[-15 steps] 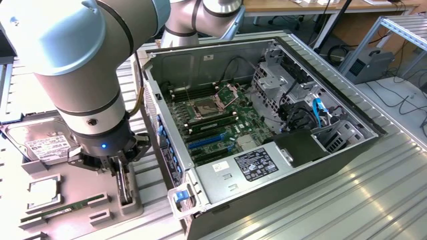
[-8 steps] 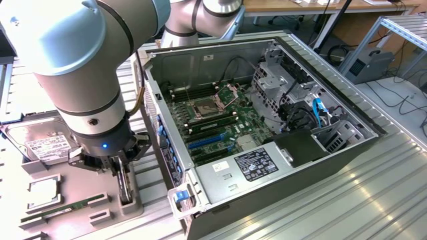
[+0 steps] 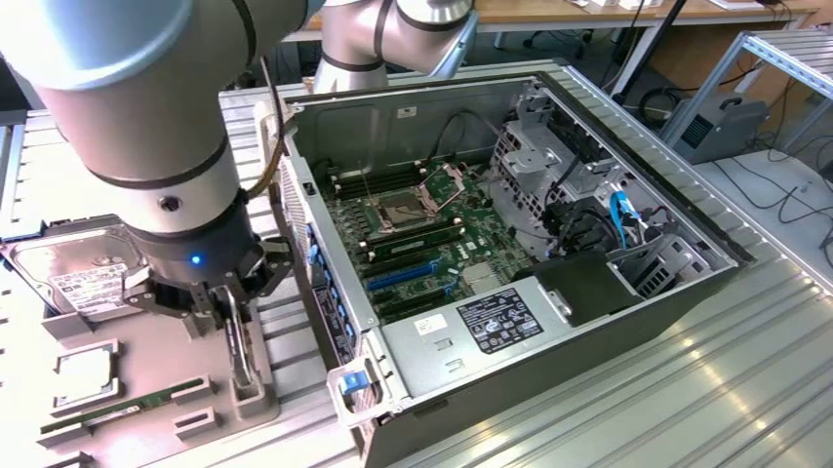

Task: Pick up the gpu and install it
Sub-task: 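Pick up the gpu and move the gpu toward the slot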

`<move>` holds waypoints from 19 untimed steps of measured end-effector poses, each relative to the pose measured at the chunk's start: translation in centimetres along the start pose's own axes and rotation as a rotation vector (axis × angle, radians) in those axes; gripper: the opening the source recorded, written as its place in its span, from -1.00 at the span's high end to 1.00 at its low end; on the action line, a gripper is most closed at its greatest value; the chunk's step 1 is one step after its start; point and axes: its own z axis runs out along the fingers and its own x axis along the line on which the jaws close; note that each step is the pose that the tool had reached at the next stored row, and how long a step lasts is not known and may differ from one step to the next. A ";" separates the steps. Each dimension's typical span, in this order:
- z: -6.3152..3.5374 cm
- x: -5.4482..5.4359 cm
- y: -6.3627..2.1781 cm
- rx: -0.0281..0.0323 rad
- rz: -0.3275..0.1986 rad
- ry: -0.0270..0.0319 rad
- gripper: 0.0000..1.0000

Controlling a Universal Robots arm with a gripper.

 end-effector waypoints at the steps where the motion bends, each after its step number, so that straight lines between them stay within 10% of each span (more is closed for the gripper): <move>1: -0.48 0.0 0.02 0.0001 0.000 0.0000 0.47; 17: -10.92 -0.4 0.47 0.0001 0.000 -0.0005 0.47; 19: -11.03 -0.4 0.47 -0.0001 0.000 -0.0006 0.47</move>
